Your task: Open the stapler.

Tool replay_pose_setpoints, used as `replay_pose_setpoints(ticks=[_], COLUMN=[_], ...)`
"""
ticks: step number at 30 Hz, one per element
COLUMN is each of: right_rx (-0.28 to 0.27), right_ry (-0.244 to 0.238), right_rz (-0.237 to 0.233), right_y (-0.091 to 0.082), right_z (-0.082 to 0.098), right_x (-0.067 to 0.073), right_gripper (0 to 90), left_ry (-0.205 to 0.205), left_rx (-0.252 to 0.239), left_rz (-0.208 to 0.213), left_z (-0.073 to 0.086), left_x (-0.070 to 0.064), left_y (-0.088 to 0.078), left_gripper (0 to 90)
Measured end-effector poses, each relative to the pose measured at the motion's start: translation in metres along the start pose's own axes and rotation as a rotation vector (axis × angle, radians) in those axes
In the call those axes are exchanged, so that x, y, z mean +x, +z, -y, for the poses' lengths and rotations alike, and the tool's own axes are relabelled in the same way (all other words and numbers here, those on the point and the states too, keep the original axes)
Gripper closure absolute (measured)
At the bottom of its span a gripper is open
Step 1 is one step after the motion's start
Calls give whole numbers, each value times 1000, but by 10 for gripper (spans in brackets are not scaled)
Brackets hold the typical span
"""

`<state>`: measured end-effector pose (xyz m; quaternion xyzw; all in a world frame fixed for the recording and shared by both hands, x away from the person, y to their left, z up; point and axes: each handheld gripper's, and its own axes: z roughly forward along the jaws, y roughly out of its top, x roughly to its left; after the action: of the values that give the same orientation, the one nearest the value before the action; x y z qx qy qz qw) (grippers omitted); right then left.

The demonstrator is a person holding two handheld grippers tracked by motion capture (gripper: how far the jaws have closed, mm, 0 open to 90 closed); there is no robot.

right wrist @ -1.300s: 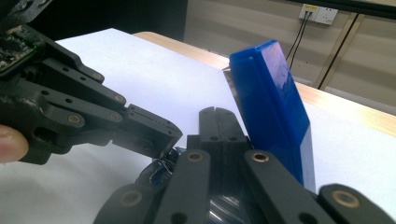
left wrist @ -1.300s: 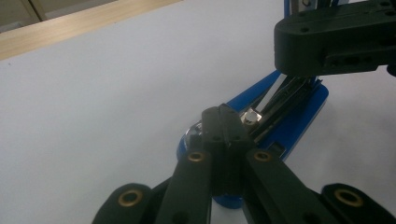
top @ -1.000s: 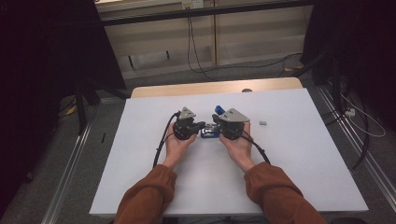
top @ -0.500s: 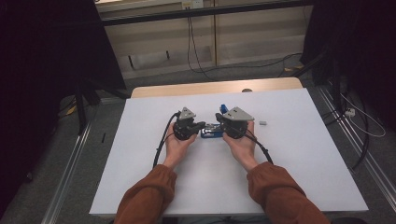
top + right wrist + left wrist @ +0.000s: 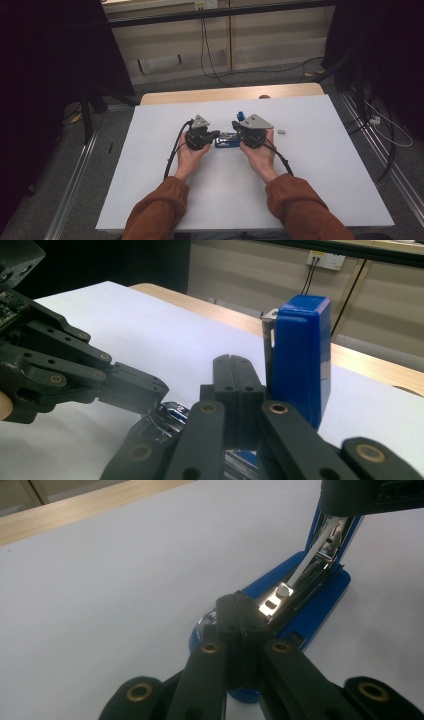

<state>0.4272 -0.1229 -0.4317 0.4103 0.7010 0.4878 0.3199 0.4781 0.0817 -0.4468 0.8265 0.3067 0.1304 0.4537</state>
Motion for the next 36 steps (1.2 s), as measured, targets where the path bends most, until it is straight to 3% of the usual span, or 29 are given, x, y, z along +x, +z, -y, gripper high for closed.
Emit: replay_pose_setpoints(ticks=[36], right_rx=[10], right_ry=[15], right_rz=[12], right_y=[-9], right_z=[0], right_x=[-8], right_gripper=[900], left_ry=[-2], left_rx=[-3], left_rz=[-2], left_z=[1], left_x=[0], left_y=[0], left_gripper=[900])
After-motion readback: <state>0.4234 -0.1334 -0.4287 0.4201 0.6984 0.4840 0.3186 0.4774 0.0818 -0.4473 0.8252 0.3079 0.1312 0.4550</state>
